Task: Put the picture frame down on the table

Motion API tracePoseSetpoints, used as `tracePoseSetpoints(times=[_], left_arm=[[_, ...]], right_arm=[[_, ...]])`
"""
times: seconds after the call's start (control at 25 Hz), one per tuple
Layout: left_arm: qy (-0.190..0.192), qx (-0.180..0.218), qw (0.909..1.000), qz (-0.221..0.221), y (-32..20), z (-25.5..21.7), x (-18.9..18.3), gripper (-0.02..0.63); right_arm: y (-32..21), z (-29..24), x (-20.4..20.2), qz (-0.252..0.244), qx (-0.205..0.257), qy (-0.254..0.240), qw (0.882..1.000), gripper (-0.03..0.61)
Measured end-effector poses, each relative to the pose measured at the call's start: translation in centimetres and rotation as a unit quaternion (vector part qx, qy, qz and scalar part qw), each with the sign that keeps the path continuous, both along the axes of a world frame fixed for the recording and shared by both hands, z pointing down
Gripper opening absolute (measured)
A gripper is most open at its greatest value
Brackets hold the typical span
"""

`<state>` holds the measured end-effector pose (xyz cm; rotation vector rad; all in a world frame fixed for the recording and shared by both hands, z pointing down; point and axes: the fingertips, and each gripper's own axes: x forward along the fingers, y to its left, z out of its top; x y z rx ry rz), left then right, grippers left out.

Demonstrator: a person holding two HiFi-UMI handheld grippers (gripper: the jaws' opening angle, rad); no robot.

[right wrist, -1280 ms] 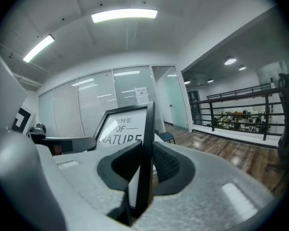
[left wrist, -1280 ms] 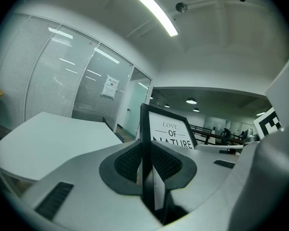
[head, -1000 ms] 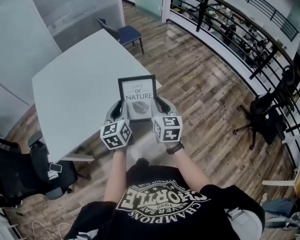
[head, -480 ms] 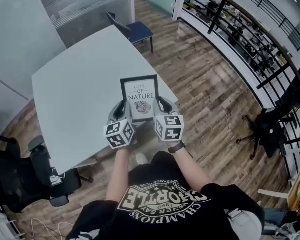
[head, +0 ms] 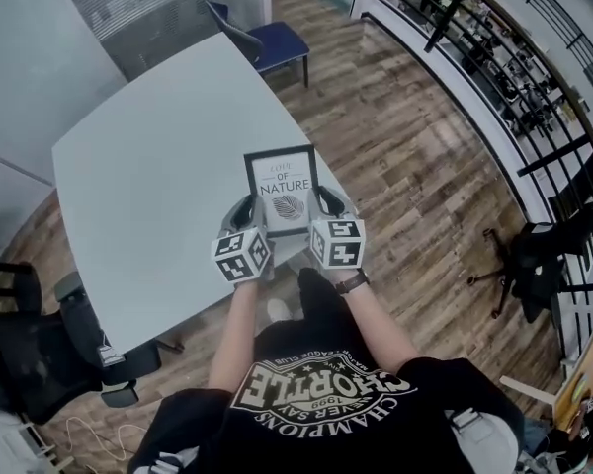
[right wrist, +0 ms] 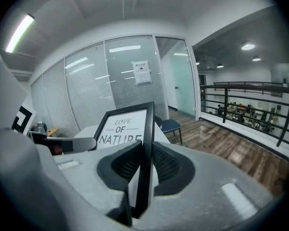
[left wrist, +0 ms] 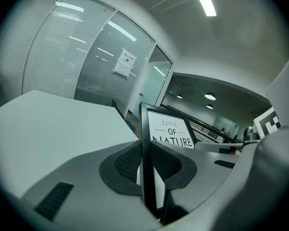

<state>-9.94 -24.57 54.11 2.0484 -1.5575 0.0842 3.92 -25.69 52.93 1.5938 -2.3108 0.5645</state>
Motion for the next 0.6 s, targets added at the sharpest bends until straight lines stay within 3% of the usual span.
tracePoseSetpoints(times=[0.6], left_arm=[[0.009, -0.107, 0.9940, -0.020, -10.8, 10.1, 0.5, 0.067]], right_arm=[[-11.8, 10.4, 0.3, -0.026, -0.109, 0.019, 0.994, 0.064]])
